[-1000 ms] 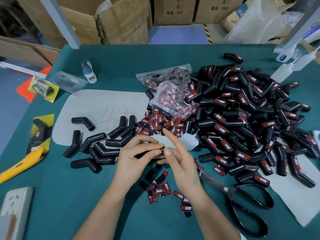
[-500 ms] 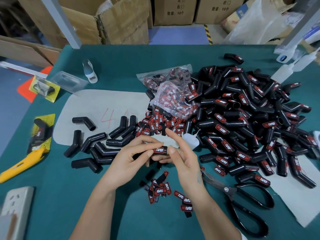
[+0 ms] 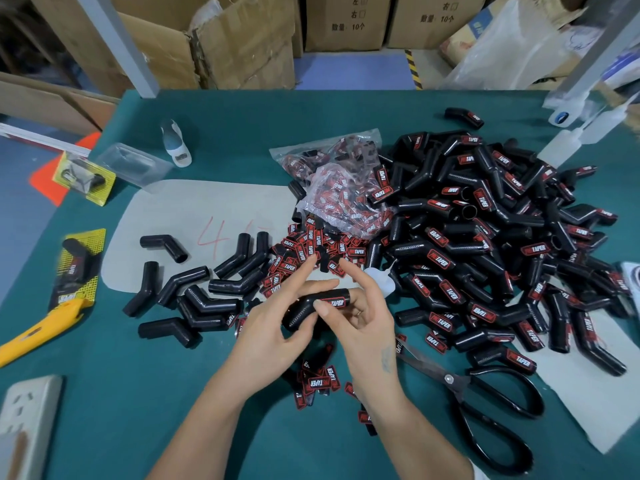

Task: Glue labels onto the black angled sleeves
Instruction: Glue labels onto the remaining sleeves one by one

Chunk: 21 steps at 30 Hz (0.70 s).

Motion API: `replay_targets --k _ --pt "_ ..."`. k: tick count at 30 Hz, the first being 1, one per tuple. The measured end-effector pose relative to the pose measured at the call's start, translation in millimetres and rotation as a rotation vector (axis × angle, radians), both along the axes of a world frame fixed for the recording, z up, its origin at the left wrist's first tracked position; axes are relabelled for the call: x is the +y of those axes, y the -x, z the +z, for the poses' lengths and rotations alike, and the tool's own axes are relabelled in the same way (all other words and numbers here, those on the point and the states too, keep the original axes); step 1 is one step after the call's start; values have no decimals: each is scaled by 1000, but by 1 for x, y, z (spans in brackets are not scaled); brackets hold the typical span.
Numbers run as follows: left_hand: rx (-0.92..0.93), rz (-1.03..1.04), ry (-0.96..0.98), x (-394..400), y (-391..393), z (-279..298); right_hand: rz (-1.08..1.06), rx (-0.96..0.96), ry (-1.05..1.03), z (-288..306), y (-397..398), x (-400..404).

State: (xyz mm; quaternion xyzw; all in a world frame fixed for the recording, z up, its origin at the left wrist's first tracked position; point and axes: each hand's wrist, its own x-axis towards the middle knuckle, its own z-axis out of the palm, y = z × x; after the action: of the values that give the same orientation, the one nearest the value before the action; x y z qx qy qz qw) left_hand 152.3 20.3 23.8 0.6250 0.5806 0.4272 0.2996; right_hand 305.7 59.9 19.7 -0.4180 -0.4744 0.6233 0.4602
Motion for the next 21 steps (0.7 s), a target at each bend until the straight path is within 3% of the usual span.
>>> replay_targets --k 12,21 --pt "-22 4 -75 0 -1 -5 -9 120 -19 -5 -4 -4" --pt "-169 15 -169 2 -5 -3 -1 71 -96 1 -3 -6"
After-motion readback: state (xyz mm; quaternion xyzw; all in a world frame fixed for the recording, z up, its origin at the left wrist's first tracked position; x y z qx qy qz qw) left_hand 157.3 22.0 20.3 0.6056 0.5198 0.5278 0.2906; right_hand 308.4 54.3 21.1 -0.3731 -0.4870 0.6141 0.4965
